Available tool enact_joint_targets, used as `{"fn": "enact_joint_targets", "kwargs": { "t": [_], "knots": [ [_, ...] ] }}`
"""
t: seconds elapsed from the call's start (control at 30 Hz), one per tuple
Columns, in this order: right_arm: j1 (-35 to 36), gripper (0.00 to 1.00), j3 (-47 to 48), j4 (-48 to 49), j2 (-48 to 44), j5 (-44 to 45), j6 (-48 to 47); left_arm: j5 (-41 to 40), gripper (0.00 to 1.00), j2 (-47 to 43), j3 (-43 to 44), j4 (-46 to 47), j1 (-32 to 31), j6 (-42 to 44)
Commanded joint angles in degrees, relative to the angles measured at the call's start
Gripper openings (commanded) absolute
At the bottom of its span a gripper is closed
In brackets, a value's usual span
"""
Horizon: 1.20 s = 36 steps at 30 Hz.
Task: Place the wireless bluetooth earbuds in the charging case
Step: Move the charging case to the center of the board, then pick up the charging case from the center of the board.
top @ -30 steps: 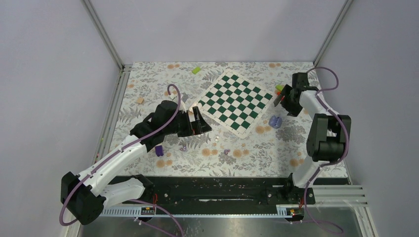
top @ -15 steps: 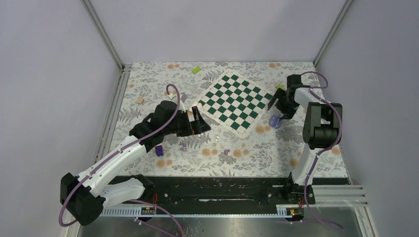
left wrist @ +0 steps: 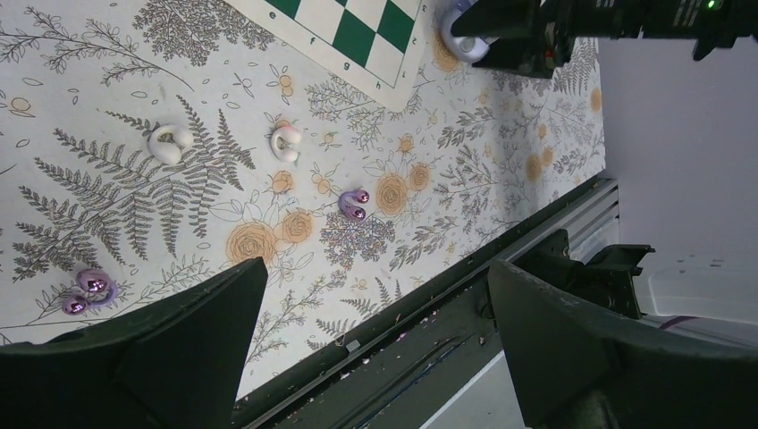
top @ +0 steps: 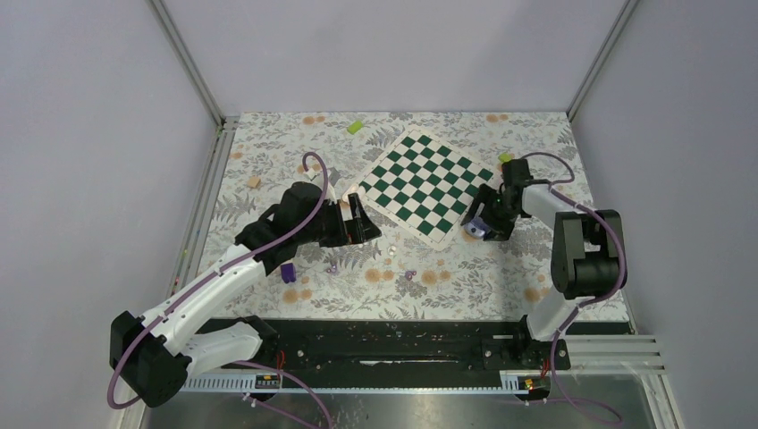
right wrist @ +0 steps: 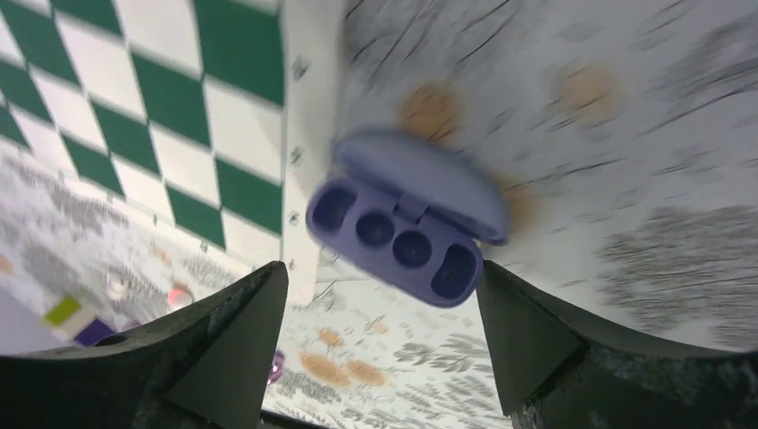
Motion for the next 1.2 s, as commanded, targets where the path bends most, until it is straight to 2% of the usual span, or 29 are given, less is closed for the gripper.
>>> {"fn": "enact_joint_targets", "kwargs": {
  "t": [0.0, 0.17, 0.33, 0.4, 0.5, 0.57, 0.63, 0.77, 0.97, 1.17],
  "knots": [
    [6.0, 0.84, -5.3, 5.5, -4.6, -8.4, 4.3, -0.7, 0.97, -0.4, 0.0, 0.4, 0.1, 1.2],
    [11.0, 0.85, -8.0, 3.1, -8.9, -10.0, 3.6, -1.7, 0.97, -1.1, 0.1, -0.4, 0.1, 1.6],
    [9.8, 0.82, -6.1, -4.0, -15.5, 4.6, -2.2, -2.0, 0.98, -2.3, -0.4, -0.8, 0.0, 1.5],
    [8.0, 0.76, -6.9, -2.8, -18.3, 6.9, -2.5, -2.1, 0.97, -2.5, -0.5, -0.8, 0.0, 1.5],
    [3.9, 0.61, -8.6, 1.0, -20.3, 8.6, -1.9, -2.0, 0.97, -2.9, -0.5, -1.2, 0.1, 1.3],
    [1.0, 0.52, -8.7, 3.4, -18.7, 7.0, -2.1, -2.2, 0.98, -3.3, -0.8, -1.2, 0.1, 1.1],
    [-1.0, 0.48, -6.4, 2.6, -14.3, 4.8, -2.7, -2.2, 0.97, -3.4, -0.9, -1.2, 0.1, 1.1],
    [-1.4, 0.47, -0.7, 0.1, -6.5, 2.4, -5.5, -2.1, 0.97, -3.5, -0.9, -1.3, 0.1, 0.9],
    [-1.5, 0.49, 1.6, 1.9, -2.4, 2.0, -4.9, -2.9, 0.98, -3.5, -0.6, -1.6, 0.1, 0.9],
    [-1.4, 0.45, 4.3, 1.2, 2.2, 0.4, -4.9, -2.4, 0.97, -2.6, -0.2, -1.5, 0.0, 0.6]
  ]
}}
